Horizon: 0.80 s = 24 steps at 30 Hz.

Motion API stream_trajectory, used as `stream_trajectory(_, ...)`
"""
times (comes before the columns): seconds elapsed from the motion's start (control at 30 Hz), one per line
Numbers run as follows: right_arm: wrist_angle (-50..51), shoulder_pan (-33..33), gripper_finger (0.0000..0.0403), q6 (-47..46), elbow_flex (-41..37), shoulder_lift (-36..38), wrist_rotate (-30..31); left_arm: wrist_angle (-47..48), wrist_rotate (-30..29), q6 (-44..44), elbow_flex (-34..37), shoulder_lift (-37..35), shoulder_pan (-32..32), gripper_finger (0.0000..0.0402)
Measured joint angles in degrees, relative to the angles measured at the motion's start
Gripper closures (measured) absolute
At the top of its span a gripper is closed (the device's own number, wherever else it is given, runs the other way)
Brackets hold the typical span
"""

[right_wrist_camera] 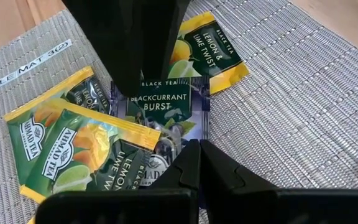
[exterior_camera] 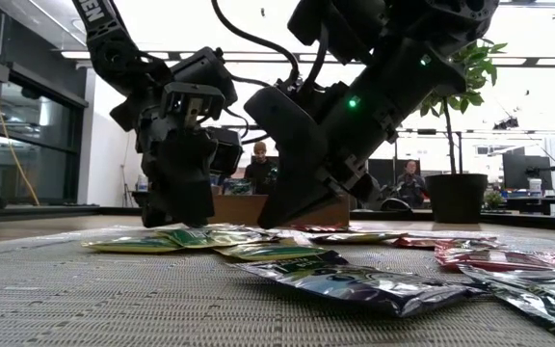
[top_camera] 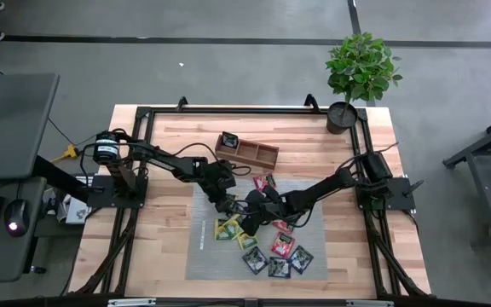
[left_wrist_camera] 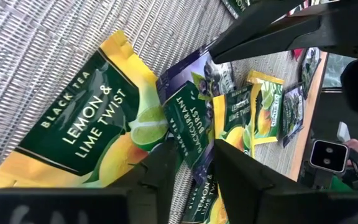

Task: Pick & Place Tea
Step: Put the purple tea bag into the left section of the wooden organizer

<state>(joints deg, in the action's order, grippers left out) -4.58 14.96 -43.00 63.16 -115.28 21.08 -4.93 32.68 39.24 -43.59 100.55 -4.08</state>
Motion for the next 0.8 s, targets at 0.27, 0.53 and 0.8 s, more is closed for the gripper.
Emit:
stream_trajectory(0.27,0.0,0.0,0.0403,0.0,0.0,0.04,-0.02,0.46,-0.24,-2.13,0.02,0.07,0.0,0.0396)
stream_trajectory(0.53,0.02,0.0,0.0403,-0.02,0.02,0.09,-1.25,0.43,-0.97,-3.4,0.02,0.07,-0.04,0.04)
stream_trajectory(0.8,-0.03,0.48,0.0403,-0.25,0.02,0.18,-2.98,0.78,-0.14,-5.33,-0.91,-1.72,-0.07,0.0401)
